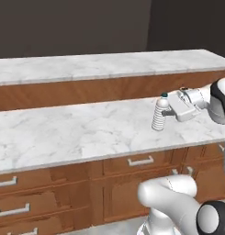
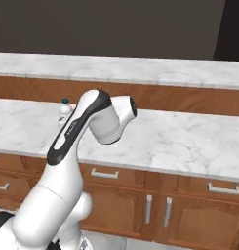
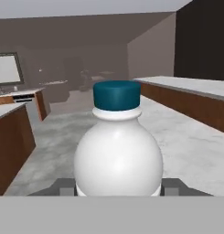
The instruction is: Place the drinks on the dining counter in a tight cluster.
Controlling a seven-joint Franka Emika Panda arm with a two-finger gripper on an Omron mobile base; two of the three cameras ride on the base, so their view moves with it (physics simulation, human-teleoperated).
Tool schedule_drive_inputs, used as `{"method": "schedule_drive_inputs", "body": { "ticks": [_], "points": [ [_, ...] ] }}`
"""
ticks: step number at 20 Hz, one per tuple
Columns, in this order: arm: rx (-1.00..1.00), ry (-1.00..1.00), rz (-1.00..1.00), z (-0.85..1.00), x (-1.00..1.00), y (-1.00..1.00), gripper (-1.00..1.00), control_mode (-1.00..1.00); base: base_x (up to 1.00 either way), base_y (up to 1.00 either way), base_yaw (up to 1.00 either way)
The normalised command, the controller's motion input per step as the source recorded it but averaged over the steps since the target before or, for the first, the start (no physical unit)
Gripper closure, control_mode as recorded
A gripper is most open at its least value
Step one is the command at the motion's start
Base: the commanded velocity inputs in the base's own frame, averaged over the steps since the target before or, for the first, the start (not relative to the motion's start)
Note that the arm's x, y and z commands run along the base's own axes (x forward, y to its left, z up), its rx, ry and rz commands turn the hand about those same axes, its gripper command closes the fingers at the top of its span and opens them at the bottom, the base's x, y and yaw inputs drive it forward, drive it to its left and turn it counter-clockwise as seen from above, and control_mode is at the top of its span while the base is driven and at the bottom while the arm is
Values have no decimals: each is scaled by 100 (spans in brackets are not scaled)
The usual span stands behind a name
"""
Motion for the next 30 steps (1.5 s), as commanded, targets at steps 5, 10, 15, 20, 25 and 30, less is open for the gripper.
{"method": "schedule_drive_inputs", "body": {
  "ticks": [5, 10, 15, 20, 25, 30],
  "points": [
    [0, 0, 0, 0, 0, 0, 100, 100, -4, 35, 82],
    [0, 0, 0, 0, 0, 0, 100, 100, 0, 36, 97],
    [0, 0, 0, 0, 0, 0, 100, 100, 0, 40, 99],
    [0, 0, 0, 0, 0, 0, 100, 100, 0, 45, 98],
    [0, 0, 0, 0, 0, 0, 100, 100, 0, 54, 96],
    [0, 0, 0, 0, 0, 0, 100, 100, 71, 15, 52]
  ]
}}
